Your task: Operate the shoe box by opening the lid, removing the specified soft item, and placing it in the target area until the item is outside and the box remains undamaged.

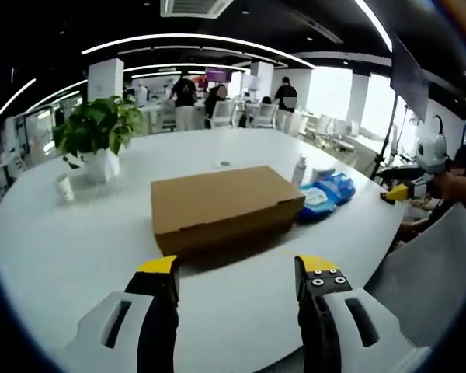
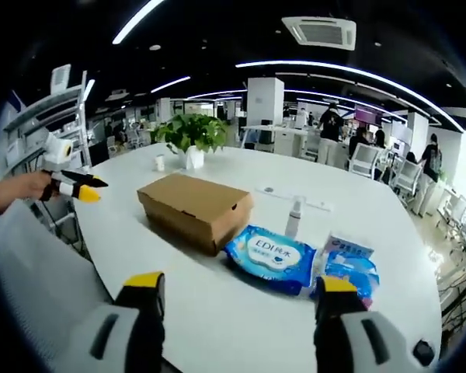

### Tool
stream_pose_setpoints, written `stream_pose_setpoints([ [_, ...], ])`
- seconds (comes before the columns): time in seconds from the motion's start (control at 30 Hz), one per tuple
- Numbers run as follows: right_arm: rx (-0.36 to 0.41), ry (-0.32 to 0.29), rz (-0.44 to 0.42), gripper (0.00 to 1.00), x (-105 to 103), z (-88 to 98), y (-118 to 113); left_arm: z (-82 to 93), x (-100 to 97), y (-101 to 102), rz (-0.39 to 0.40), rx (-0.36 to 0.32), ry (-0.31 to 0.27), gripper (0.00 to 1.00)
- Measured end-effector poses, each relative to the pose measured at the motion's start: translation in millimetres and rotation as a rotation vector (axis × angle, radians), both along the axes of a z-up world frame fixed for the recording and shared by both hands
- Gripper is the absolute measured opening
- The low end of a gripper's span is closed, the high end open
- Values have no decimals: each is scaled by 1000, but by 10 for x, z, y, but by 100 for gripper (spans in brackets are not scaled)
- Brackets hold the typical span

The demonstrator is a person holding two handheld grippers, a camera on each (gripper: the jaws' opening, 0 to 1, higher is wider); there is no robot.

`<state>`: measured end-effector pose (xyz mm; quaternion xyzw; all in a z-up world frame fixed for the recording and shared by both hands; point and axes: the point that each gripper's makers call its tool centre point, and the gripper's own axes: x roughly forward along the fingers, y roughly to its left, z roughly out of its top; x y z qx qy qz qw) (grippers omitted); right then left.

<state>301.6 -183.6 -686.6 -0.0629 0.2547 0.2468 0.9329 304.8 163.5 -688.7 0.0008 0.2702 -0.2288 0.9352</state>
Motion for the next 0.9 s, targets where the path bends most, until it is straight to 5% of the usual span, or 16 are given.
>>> stream_pose_setpoints([
  [0.23,-28,-20,-42,87,-274,14,-212,-6,-289,-113,-46,5,0,75],
  [0.47,-9,-60,-71,90,-420,103,-227,196,-454,-144,-41,48,-98,87],
  [0.6,-75,-117,-59,97,-431,161,-227,302,-493,-132,-22,38,-139,99],
  [0.9,-82,-115,-44,99,-458,121,-177,260,-534,-80,-3,70,-135,100],
])
